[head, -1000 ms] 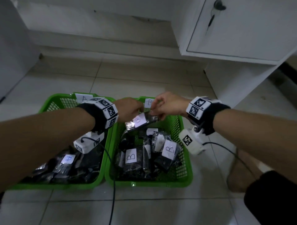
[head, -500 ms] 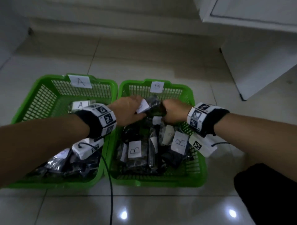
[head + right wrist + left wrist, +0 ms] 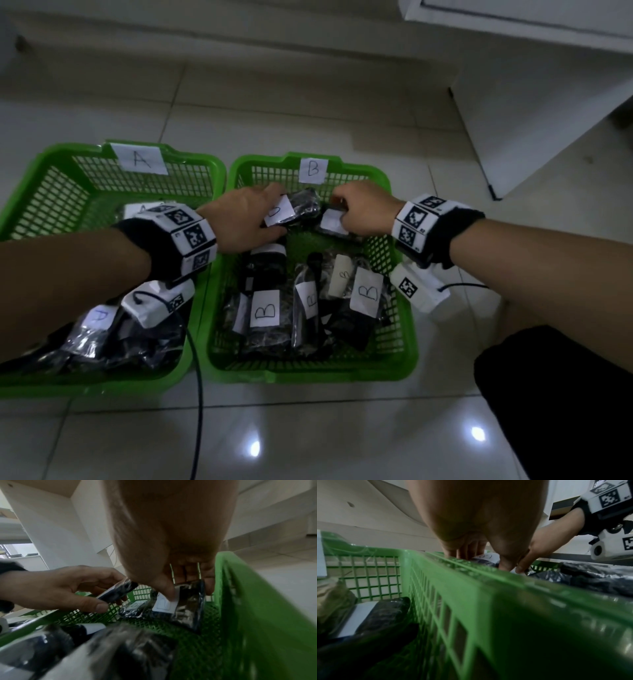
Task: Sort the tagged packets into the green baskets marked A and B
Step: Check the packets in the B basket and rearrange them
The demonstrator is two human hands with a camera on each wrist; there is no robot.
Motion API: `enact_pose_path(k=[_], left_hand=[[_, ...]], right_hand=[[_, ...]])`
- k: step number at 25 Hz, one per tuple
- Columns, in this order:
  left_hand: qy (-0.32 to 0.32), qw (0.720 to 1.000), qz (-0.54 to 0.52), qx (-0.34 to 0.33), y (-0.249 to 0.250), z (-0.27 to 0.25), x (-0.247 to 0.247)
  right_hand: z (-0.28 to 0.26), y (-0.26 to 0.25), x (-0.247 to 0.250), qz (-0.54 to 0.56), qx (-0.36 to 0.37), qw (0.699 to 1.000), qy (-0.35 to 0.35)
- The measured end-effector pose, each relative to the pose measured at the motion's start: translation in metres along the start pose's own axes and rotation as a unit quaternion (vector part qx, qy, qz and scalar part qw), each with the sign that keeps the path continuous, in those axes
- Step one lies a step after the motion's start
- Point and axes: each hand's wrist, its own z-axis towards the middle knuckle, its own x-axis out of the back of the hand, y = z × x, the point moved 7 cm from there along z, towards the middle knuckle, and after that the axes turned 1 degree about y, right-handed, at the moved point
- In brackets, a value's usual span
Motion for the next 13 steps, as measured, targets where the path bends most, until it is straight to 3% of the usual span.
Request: enact_pose_path(k=[4, 13], left_hand=[[0.004, 1.0, 0.011, -0.023, -0.001, 0.005, 0.007], [-0.059, 0.998, 0.018, -0.028, -0.009, 0.006, -0.009]], right_hand=[[0.003, 0.011, 0.015, 0.008, 0.002, 0.997, 0.076], [0.01, 0.004, 0.017, -0.102, 0.027, 0.991, 0.079]])
